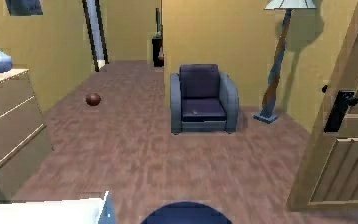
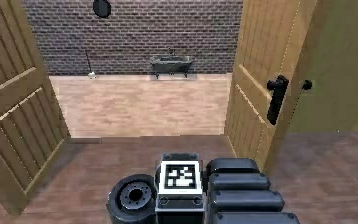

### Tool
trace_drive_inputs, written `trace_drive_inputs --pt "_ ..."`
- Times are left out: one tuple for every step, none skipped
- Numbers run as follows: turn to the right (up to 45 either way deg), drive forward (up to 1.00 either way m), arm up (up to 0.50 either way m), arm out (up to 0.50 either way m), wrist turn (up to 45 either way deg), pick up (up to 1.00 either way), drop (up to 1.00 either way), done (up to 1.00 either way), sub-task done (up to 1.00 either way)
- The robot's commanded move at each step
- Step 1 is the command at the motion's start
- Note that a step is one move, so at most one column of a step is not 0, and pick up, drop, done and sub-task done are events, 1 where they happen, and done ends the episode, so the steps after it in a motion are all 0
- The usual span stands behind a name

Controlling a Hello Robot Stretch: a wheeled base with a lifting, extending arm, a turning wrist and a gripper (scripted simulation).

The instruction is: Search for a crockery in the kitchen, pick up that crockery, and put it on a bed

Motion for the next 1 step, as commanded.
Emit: trace_drive_inputs --pt "0.0 1.0 0.0 0.0 0.0 0.0 0.0 0.0 0.0"
